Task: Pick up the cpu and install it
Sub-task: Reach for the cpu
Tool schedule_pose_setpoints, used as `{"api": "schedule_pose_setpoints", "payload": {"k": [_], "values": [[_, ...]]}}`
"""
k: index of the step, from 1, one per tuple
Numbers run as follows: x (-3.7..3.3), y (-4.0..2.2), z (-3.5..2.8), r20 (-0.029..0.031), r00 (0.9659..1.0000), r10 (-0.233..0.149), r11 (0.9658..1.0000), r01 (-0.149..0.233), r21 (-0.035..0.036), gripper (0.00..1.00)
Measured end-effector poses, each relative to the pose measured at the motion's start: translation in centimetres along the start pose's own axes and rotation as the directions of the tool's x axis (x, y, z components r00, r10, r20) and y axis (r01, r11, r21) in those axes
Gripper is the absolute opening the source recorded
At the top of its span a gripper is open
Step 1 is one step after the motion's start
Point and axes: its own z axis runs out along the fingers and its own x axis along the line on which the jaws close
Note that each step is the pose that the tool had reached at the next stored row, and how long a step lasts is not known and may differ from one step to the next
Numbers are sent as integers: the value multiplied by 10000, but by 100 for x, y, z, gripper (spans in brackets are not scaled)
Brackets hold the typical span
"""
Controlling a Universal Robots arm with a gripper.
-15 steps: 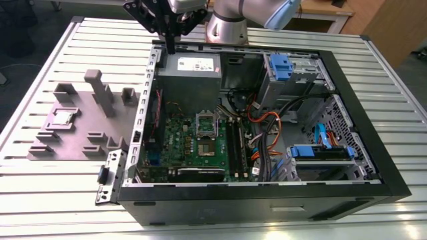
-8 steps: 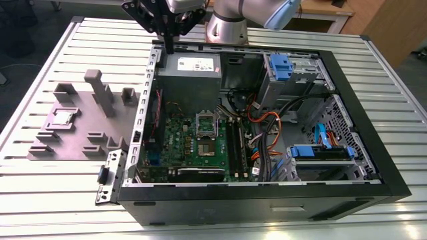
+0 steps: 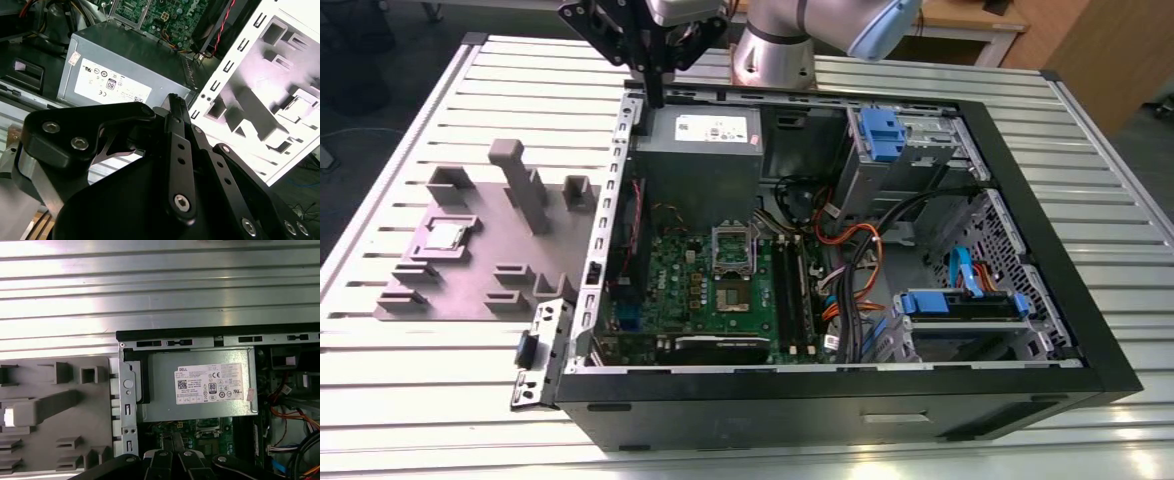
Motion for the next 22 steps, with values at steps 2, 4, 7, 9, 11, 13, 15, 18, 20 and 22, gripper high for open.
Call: {"api": "schedule_pose_setpoints", "payload": {"k": [2, 4, 7, 9, 11, 13, 15, 18, 20, 22], "values": [[8, -1, 0, 0, 10000, 0, 10000, 0, 0, 11], [16, -1, 0, 0, 10000, 0, 10000, 0, -1, 11], [27, -2, -1, 0, 10000, 0, 10000, 0, 0, 11], [36, -3, -1, 0, 10000, 0, 10000, 0, 0, 11], [44, -3, -1, 0, 10000, 0, 10000, 0, 0, 11], [53, -4, -2, 0, 10000, 0, 10000, 0, 0, 11], [62, -5, -2, 0, 10000, -1, 10000, 1, 0, 11], [75, -6, -2, -1, 10000, 0, 10000, 0, 0, 11], [83, -6, -2, -1, 10000, 0, 10000, 0, 0, 11], [91, -7, -2, 0, 10000, 0, 10000, 0, 0, 11]]}}
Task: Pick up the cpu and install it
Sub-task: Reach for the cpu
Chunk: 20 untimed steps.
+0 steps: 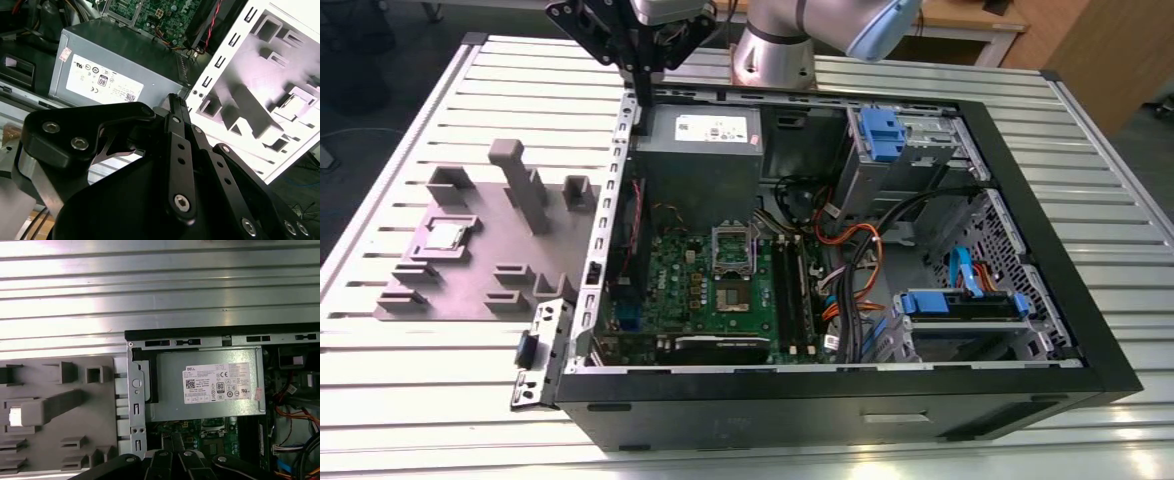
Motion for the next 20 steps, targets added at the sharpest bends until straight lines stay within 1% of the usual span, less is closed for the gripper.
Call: {"api": "schedule_pose_setpoints", "payload": {"k": [12, 20], "values": [[49, -4, -2, 0, 10000, 0, 10000, 0, 0, 11], [58, -4, -2, 0, 10000, 1, 10000, -1, 1, 11]]}}
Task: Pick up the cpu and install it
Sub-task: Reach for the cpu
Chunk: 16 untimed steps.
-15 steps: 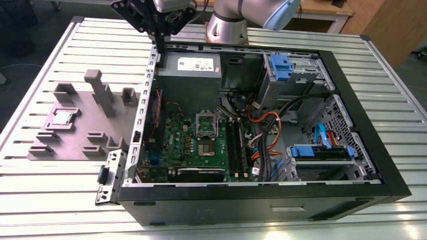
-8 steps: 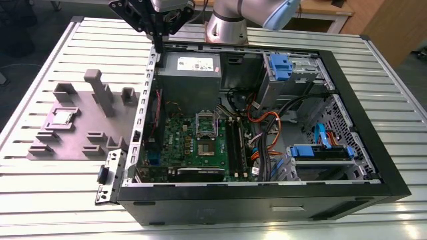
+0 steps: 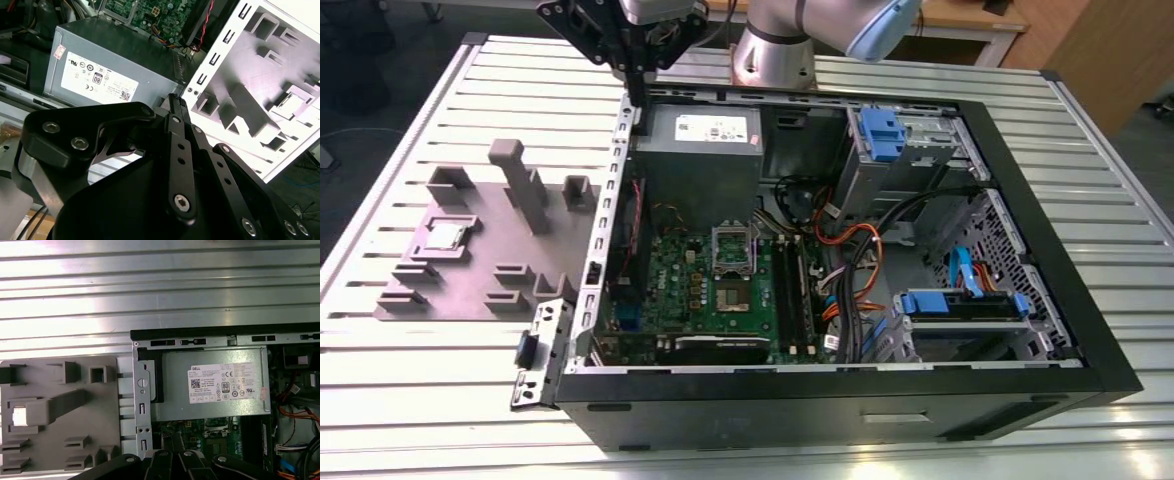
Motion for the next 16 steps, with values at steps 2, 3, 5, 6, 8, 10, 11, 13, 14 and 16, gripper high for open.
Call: {"api": "schedule_pose_setpoints", "payload": {"k": [2, 3, 5, 6, 8, 10, 11, 13, 14, 16], "values": [[4, 0, 0, 0, 10000, -1, 10000, 1, 0, 11], [6, -1, 0, 0, 10000, -1, 10000, 1, -1, 11], [10, -1, 0, 0, 10000, -1, 10000, 1, -1, 11], [12, -1, 0, 0, 10000, -1, 10000, 1, 0, 11], [17, -1, 0, 1, 10000, -1, 10000, 1, -1, 11], [23, -2, 0, 0, 10000, -1, 10000, 1, 0, 11], [25, -2, 0, 0, 10000, -1, 10000, 1, -1, 11], [31, -3, -1, 0, 10000, -1, 10000, 1, -1, 11], [34, -3, -1, 0, 10000, -1, 10000, 1, 0, 11], [42, -3, -1, 0, 10000, -1, 10000, 1, -1, 11]]}}
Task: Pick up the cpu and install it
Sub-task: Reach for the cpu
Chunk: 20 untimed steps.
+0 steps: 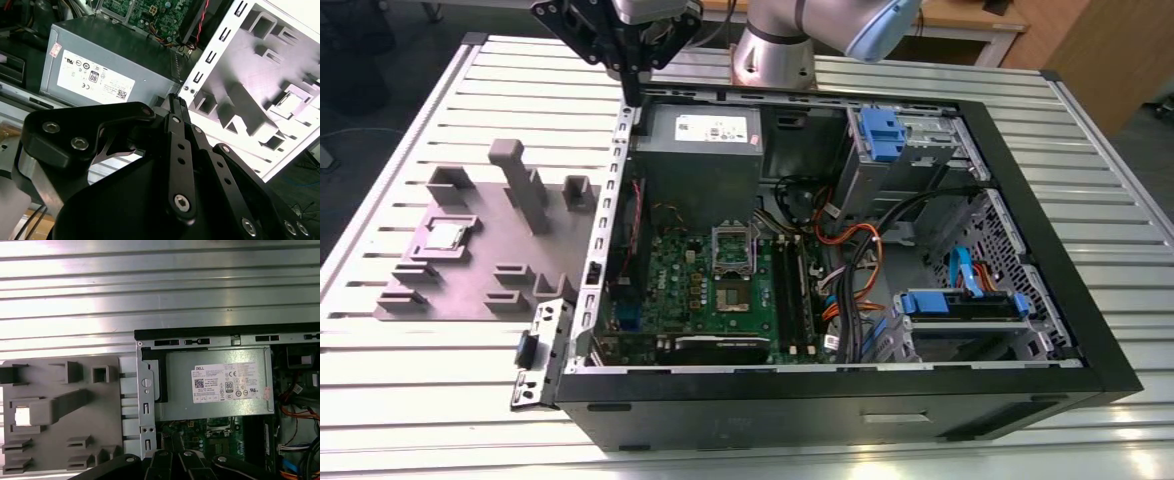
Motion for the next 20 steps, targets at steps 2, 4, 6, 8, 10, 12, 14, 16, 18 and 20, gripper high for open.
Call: {"api": "schedule_pose_setpoints", "payload": {"k": [2, 4, 6, 8, 10, 12, 14, 16, 18, 20], "values": [[8, -1, 0, 0, 10000, 0, 10000, 0, 0, 11], [16, -1, 0, 0, 10000, 0, 10000, 0, 0, 11], [24, -2, 0, 0, 10000, -1, 10000, 1, 0, 11], [31, -2, -1, 0, 10000, 0, 10000, 0, 0, 11], [38, -3, -1, 0, 10000, 0, 10000, 0, 0, 11], [46, -3, -1, 1, 10000, 0, 10000, 0, 0, 11], [54, -4, -2, 0, 10000, 0, 10000, 0, 0, 11], [62, -5, -2, 0, 10000, -1, 10000, 1, 0, 11], [70, -5, -2, 0, 10000, 0, 10000, 0, 0, 11], [77, -6, -2, 0, 10000, 0, 10000, 0, 0, 11]]}}
